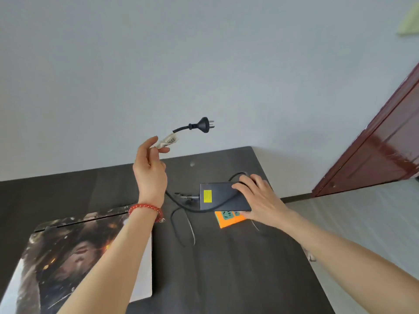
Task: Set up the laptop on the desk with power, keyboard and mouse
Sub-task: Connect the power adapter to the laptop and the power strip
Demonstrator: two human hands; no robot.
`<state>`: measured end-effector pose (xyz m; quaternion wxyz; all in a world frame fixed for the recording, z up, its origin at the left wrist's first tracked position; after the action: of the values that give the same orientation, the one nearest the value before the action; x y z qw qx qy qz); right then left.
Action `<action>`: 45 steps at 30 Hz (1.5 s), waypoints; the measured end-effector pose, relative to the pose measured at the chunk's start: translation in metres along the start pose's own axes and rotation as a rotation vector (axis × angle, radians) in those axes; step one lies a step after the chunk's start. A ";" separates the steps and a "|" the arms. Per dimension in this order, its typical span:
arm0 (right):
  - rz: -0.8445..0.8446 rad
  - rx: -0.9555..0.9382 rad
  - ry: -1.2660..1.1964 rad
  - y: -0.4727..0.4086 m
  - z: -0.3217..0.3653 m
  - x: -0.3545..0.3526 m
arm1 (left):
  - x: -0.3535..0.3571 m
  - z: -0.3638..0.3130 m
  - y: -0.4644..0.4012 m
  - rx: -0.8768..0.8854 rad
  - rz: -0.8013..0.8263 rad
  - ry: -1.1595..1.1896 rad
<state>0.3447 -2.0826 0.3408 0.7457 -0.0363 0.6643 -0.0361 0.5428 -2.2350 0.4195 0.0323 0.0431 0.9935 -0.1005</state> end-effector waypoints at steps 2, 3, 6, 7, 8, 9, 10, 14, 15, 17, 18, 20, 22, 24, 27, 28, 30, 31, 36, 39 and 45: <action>-0.062 0.017 0.079 -0.043 -0.018 -0.025 | 0.002 -0.015 -0.026 0.032 -0.050 0.020; -0.085 0.018 0.116 -0.060 -0.027 -0.034 | 0.004 -0.018 -0.036 0.039 -0.054 0.016; -0.105 0.024 0.160 -0.118 -0.053 -0.050 | 0.009 -0.017 -0.063 0.050 -0.034 -0.006; -0.088 0.013 0.170 -0.134 -0.062 -0.048 | 0.012 -0.011 -0.069 0.037 -0.021 -0.019; -0.059 -0.009 0.178 -0.151 -0.071 -0.041 | 0.014 -0.003 -0.076 0.023 -0.017 -0.031; -0.024 -0.031 0.184 -0.164 -0.079 -0.030 | 0.016 0.007 -0.081 0.003 -0.009 -0.036; 0.016 -0.052 0.179 -0.172 -0.085 -0.017 | 0.018 0.017 -0.083 -0.019 0.002 -0.040; 0.208 -0.059 0.126 -0.187 -0.100 0.054 | 0.023 0.065 -0.090 -0.097 0.025 -0.111; 0.252 -0.046 0.109 -0.187 -0.103 0.071 | 0.024 0.076 -0.091 -0.119 0.031 -0.127; 0.327 -0.003 0.082 -0.186 -0.109 0.097 | 0.028 0.094 -0.092 -0.154 0.046 -0.153; 0.356 0.016 0.070 -0.185 -0.113 0.109 | 0.031 0.104 -0.093 -0.169 0.054 -0.166; 0.390 0.046 0.036 -0.184 -0.121 0.124 | 0.035 0.116 -0.094 -0.179 0.056 -0.179; 0.403 0.062 0.012 -0.183 -0.126 0.130 | 0.036 0.120 -0.096 -0.176 0.044 -0.174; 0.425 0.081 -0.014 -0.182 -0.132 0.135 | 0.041 0.125 -0.098 -0.183 0.034 -0.158; 0.477 0.113 -0.031 -0.179 -0.136 0.132 | 0.049 0.125 -0.099 -0.182 0.040 -0.115; 0.488 0.130 -0.037 -0.177 -0.135 0.126 | 0.051 0.124 -0.098 -0.176 0.047 -0.107; 0.396 0.170 -0.046 -0.178 -0.131 0.105 | 0.055 0.118 -0.098 -0.145 0.074 -0.099; 0.272 0.189 -0.058 -0.178 -0.127 0.090 | 0.057 0.114 -0.097 -0.122 0.095 -0.096; -0.256 0.149 -0.343 -0.171 -0.088 0.026 | 0.068 0.091 -0.081 0.021 0.300 -0.185; -0.224 0.038 -0.291 -0.162 -0.063 0.015 | 0.075 0.077 -0.057 0.208 0.457 -0.330; 0.035 0.144 -0.021 -0.086 -0.053 0.046 | 0.060 0.090 -0.002 0.454 0.680 -0.701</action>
<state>0.2971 -2.1736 0.2983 0.7537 0.0286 0.6529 -0.0701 0.4877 -2.2503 0.3277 0.3827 0.3320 0.8064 -0.3049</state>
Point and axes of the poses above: each hand's wrist, its own y-axis away from the middle knuckle, its own x-axis out of the palm, z = x × y, the point moved 2 cm from there along -y, towards the middle knuckle, and after that the axes turned 6 degrees about -y, right-handed, at the moved point
